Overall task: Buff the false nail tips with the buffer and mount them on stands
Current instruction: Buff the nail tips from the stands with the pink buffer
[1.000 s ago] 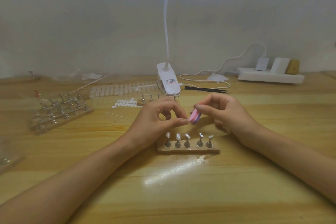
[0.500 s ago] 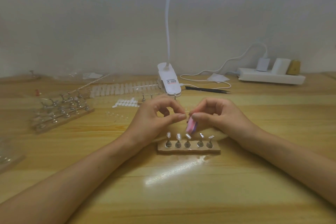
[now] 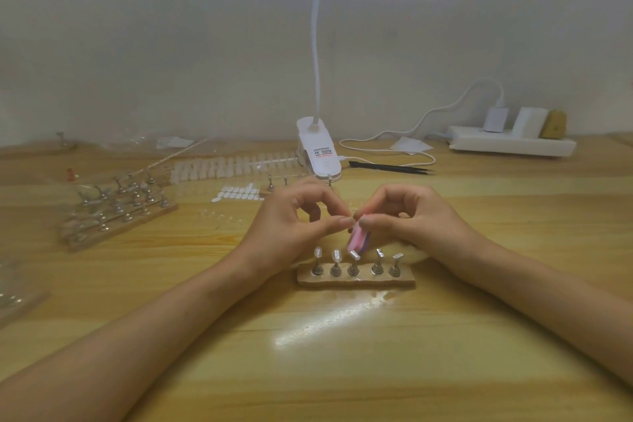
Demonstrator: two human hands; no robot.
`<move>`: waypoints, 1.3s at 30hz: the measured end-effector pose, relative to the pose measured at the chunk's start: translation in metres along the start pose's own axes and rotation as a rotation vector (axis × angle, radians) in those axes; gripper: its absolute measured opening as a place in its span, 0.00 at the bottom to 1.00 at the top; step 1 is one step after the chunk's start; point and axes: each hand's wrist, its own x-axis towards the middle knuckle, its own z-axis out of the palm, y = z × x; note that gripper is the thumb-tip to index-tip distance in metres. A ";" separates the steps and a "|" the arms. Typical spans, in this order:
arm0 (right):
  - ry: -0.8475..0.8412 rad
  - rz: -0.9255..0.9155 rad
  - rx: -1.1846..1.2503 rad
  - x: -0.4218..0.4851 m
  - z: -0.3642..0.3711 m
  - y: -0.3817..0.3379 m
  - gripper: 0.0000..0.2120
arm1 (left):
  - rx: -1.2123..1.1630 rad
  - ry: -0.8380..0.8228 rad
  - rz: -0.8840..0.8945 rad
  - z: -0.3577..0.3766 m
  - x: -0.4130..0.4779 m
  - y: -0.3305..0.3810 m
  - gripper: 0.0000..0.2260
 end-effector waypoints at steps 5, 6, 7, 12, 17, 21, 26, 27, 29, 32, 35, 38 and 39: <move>0.099 0.022 -0.054 0.003 -0.005 0.003 0.15 | 0.007 -0.020 0.000 0.001 -0.001 0.001 0.04; 0.089 0.020 -0.046 0.003 -0.006 0.003 0.15 | 0.009 -0.028 0.002 0.001 -0.001 0.001 0.04; 0.106 0.014 -0.038 0.003 -0.006 0.004 0.15 | 0.004 -0.026 0.004 0.001 -0.001 0.001 0.04; 0.050 -0.001 -0.034 0.001 -0.003 0.003 0.11 | -0.004 0.035 0.020 0.001 0.000 0.001 0.05; 0.124 0.012 -0.005 0.003 -0.006 0.004 0.14 | -0.029 0.029 0.004 0.000 -0.001 0.000 0.05; 0.077 -0.003 -0.050 0.002 -0.004 0.006 0.10 | -0.005 0.008 0.021 0.001 -0.001 0.002 0.05; 0.013 0.002 -0.050 0.002 -0.003 0.004 0.10 | 0.000 0.038 0.009 0.001 -0.001 0.001 0.05; 0.046 -0.003 -0.064 0.001 -0.002 0.004 0.11 | 0.006 0.030 0.010 0.001 -0.001 0.001 0.05; 0.145 -0.002 -0.052 0.002 -0.005 0.005 0.14 | 0.005 0.024 0.013 0.001 -0.001 0.001 0.05; 0.035 0.008 -0.049 0.002 -0.004 0.005 0.10 | 0.006 0.040 0.011 0.001 0.000 0.001 0.05; 0.135 0.006 -0.039 0.003 -0.005 0.007 0.16 | 0.004 0.031 0.008 0.001 0.000 0.001 0.05; 0.065 0.002 -0.050 0.003 -0.004 0.006 0.08 | -0.004 0.033 0.005 0.001 0.000 0.001 0.04; 0.048 0.001 -0.068 0.003 -0.004 0.007 0.07 | 0.002 0.028 0.006 0.002 0.000 0.001 0.04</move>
